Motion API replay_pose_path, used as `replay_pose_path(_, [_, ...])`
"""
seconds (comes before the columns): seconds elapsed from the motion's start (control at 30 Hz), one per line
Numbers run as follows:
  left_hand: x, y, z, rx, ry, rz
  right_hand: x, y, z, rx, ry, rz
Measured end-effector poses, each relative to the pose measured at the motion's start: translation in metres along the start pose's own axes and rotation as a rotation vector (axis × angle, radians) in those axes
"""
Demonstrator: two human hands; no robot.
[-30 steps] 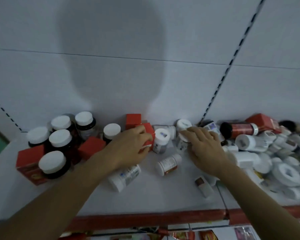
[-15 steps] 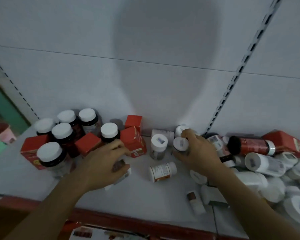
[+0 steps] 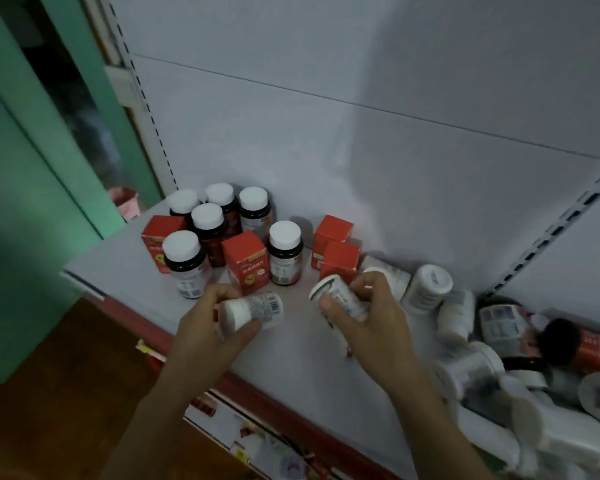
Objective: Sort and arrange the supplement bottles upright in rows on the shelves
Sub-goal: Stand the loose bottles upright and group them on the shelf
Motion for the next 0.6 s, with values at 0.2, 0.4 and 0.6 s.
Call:
replay_pose_path(0.2, [-0.041,-0.011,-0.013,-0.067,-0.19,-0.042,0.044,-0.019,0.009,-0.203,0.272,0.101])
replay_pose_path(0.4, [-0.027,-0.033,-0.003,0.114,-0.428,-0.022,0.08,-0.026,0.019,-0.26,0.485,0.242])
replay_pose_path(0.6, [-0.026,-0.028,-0.011,0.233,-0.425,-0.266,0.015,-0.008,0.016,-0.3,0.27,-0.327])
Point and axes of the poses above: each hand's wrist, its own y-axis away from the middle knuckle, its own x-axis out of the palm, z = x × y, the point moved 1 cm from there along -y, towards the middle knuckle, and after that the axes turned 2 degrees about -z, right-handed, at the moved point
